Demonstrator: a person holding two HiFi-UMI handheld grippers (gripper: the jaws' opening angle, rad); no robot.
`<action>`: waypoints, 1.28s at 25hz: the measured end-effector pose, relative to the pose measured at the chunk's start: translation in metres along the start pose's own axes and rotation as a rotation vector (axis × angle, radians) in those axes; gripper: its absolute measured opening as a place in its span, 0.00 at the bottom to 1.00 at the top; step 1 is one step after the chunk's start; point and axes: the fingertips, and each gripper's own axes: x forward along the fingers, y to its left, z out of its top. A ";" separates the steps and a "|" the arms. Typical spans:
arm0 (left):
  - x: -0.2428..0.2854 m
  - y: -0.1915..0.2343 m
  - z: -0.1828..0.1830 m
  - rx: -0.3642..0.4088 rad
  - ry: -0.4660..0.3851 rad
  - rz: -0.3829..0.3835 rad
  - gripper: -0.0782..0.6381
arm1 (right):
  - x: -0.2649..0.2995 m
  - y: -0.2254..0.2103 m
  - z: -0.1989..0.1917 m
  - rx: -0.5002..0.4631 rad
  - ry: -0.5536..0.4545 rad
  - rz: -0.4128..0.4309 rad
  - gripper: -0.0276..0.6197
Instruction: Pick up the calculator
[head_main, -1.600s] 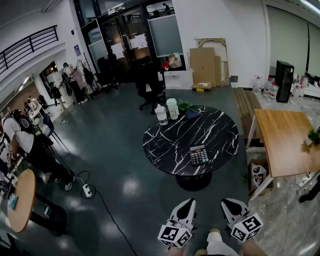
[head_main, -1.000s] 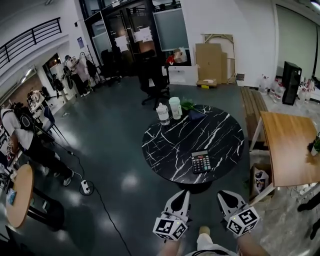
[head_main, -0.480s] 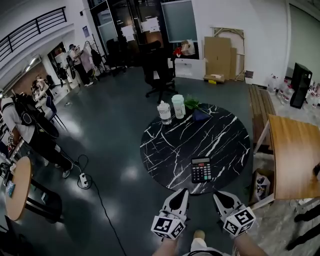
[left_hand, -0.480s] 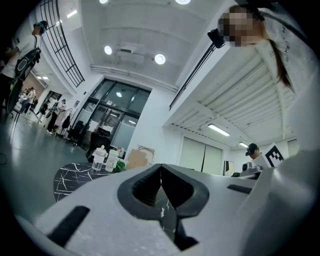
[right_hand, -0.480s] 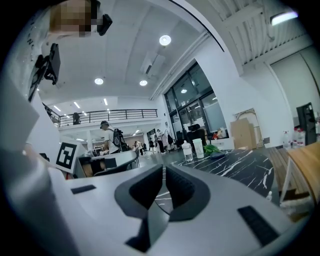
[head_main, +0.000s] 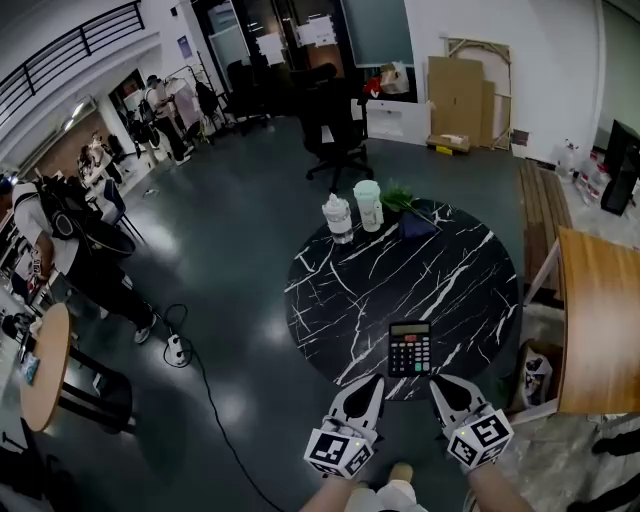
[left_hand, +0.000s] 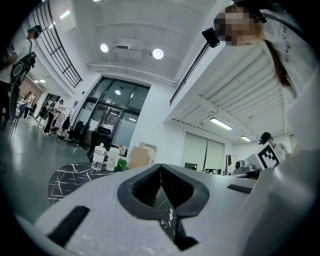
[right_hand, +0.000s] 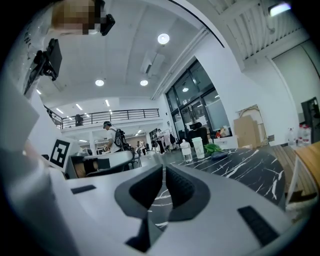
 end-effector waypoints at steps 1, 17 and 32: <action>0.002 0.003 -0.003 -0.002 0.006 0.002 0.12 | 0.003 -0.002 -0.003 -0.004 0.009 0.000 0.06; 0.078 0.078 -0.049 0.008 0.006 -0.014 0.12 | 0.078 -0.069 -0.034 -0.112 0.102 -0.001 0.06; 0.090 0.124 -0.074 0.014 -0.052 0.067 0.12 | 0.155 -0.159 -0.106 -0.165 0.631 0.348 0.29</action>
